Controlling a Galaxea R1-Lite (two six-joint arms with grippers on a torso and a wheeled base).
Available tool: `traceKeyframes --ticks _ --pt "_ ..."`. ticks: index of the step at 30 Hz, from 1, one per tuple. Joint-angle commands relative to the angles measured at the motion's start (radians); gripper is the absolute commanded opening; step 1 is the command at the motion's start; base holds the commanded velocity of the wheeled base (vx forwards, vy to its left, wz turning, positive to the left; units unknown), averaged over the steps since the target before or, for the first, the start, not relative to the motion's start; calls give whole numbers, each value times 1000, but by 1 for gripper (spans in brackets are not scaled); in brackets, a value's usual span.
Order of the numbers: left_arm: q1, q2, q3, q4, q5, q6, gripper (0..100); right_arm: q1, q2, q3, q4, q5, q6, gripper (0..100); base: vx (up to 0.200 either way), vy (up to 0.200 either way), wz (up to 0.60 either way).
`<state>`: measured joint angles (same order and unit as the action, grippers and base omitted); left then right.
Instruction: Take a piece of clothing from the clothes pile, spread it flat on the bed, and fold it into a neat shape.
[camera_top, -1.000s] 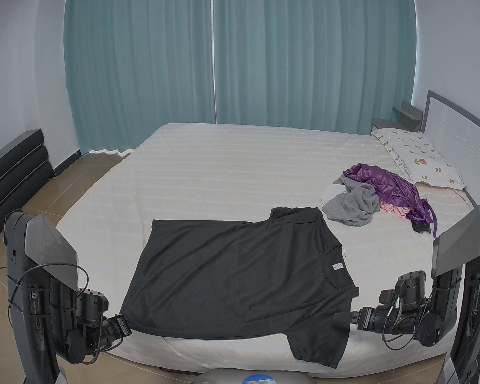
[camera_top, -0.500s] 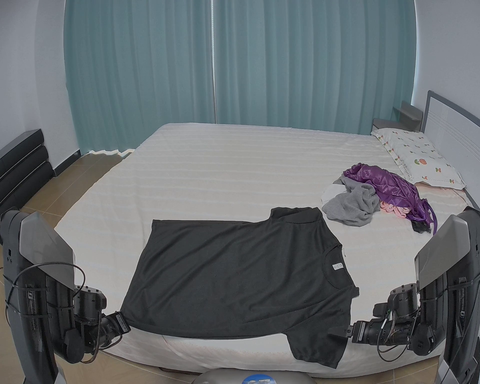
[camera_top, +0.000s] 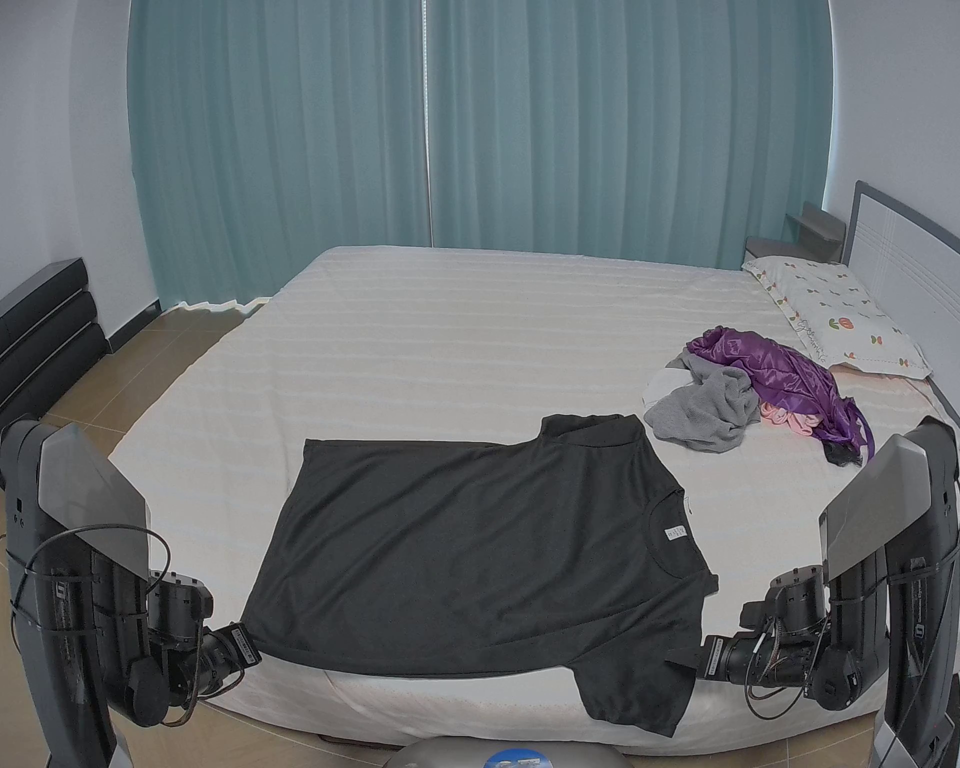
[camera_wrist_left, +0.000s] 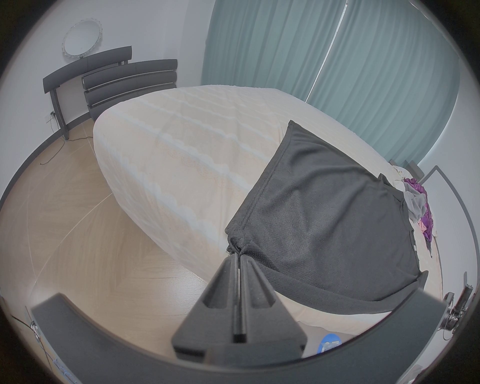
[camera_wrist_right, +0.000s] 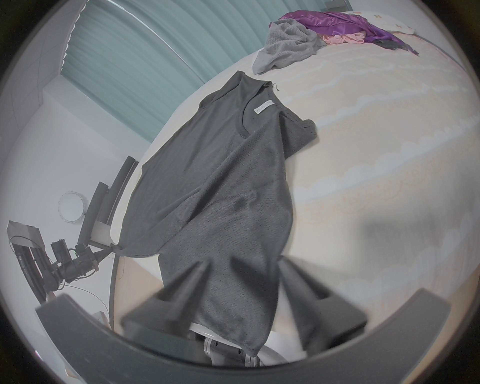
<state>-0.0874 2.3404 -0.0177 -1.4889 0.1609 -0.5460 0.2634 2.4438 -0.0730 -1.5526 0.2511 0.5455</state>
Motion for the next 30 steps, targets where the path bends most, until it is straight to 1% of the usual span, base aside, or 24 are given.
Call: traceKeyframes --ticks 1,9,16,20,21,22,23,24,26,29,30 --pt "0 0 18 -1 0 0 0 7 11 5 -15 -9 -1 0 0 0 0" --pt "0 -1 18 -1 0 0 0 -13 -37 70 -15 -9 -4 0 0 0 0" --pt "9 -27 18 6 2 6 0 -69 -118 73 6 -7 -6 0 0 0 0" --pt "11 -55 18 15 3 11 0 -56 -209 73 150 2 -9 0 0 0 0" --pt "11 -55 18 15 3 11 0 -56 -209 73 150 2 -9 0 0 0 0" --pt "17 -78 18 30 3 14 0 -47 -261 73 212 10 -9 0 0 0 0" --pt "17 -82 18 35 3 14 0 -47 -270 73 221 10 -9 0 0 0 0" --pt "18 -108 18 68 3 17 0 -47 -316 73 278 17 -9 0 0 0 0" --pt "18 -139 18 108 3 24 0 -47 -359 73 344 19 -16 0 0 0 0" --pt "32 -181 18 162 6 87 0 -47 -402 73 427 20 -38 0 0 0 0" --pt "35 -185 18 168 6 93 0 -47 -407 73 436 20 -41 0 0 0 0"
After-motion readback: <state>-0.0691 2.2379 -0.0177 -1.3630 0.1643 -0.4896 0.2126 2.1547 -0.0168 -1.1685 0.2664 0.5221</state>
